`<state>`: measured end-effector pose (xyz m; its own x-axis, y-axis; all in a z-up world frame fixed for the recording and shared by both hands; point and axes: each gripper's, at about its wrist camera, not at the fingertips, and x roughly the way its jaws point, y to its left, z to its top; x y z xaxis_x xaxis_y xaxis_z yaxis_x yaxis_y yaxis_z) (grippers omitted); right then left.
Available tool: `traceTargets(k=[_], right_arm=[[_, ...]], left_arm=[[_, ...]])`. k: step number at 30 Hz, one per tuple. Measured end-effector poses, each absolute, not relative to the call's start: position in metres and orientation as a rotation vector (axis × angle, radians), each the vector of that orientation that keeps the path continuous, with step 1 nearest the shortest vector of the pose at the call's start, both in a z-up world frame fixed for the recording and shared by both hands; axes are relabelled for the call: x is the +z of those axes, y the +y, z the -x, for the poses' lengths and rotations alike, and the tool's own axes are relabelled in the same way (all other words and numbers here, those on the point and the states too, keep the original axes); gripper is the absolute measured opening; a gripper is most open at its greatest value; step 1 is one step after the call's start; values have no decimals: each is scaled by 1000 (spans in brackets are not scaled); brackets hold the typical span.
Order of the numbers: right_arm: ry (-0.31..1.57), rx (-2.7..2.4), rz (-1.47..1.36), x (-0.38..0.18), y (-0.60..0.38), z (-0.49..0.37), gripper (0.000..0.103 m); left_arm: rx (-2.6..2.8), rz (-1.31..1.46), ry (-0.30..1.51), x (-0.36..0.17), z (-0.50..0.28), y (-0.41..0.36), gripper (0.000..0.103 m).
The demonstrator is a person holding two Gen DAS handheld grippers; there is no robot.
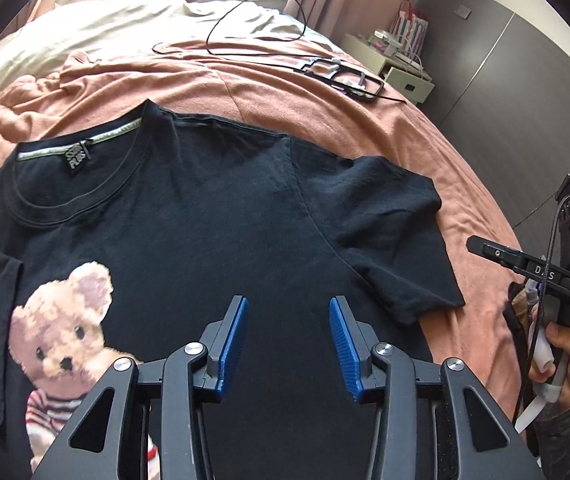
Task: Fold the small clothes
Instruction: 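Lower the right gripper onto the other side edge and close on it, then lift the gripped side with the right gripper, fold it over the body, open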
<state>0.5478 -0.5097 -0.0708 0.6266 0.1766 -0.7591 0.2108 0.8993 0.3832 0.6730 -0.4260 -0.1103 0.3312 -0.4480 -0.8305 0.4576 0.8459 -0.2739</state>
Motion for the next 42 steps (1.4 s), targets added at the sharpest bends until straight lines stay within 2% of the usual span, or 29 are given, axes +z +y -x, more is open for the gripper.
traceTargets(k=[3, 7, 11, 14, 17, 18, 19, 21, 42], right_arm=[[918, -17, -479, -86, -513, -565, 44], [930, -17, -497, -102, -516, -580, 44], [943, -42, -483, -111, -516, -588, 44], [938, -42, -490, -116, -516, -592, 44], [930, -53, -482, -118, -517, -598, 25], [927, -51, -485, -119, -517, -599, 14], [924, -43, -490, -119, -518, -600, 9], [913, -33, -483, -113, -516, -598, 6], [761, 150, -347, -7, -437, -567, 2]], left_arm=[[-601, -11, 1087, -121, -685, -435, 40], [-610, -9, 1099, -135, -699, -446, 33], [-621, -9, 1110, -143, -707, -457, 30], [-634, 0, 1121, -148, -710, -465, 22], [-648, 14, 1138, -155, -711, -472, 19], [-653, 21, 1146, -157, -711, -474, 18], [-658, 28, 1153, -160, -710, -476, 17], [-664, 37, 1164, -163, -709, -479, 16], [-692, 94, 1192, -169, -701, -479, 16]])
